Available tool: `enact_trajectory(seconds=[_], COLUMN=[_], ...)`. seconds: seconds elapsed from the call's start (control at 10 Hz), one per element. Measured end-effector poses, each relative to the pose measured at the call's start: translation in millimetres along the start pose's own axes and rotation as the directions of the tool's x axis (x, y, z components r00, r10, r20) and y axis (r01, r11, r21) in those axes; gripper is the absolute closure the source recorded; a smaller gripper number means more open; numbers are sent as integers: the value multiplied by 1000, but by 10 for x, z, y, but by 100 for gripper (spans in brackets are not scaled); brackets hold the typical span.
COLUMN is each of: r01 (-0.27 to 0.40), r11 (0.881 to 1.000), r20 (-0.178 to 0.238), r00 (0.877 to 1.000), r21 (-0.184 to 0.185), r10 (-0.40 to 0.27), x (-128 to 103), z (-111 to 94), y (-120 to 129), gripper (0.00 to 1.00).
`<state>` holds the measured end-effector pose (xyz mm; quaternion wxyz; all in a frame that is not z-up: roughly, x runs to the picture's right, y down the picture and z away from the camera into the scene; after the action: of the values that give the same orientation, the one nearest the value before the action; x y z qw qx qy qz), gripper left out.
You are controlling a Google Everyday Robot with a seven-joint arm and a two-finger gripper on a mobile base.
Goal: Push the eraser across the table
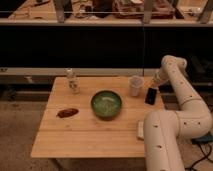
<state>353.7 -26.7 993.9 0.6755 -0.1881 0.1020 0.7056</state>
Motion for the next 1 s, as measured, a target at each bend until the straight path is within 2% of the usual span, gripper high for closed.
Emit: enact_trajectory(seconds=[0.6, 1.0], r01=[-20, -13], r11=[1000, 1000], r20=[-36, -9], r00=[999, 1000], r21=[0, -1], r10=[20, 13], x=[110, 85], z=[-6, 48], y=[-28, -88], gripper=[100, 100])
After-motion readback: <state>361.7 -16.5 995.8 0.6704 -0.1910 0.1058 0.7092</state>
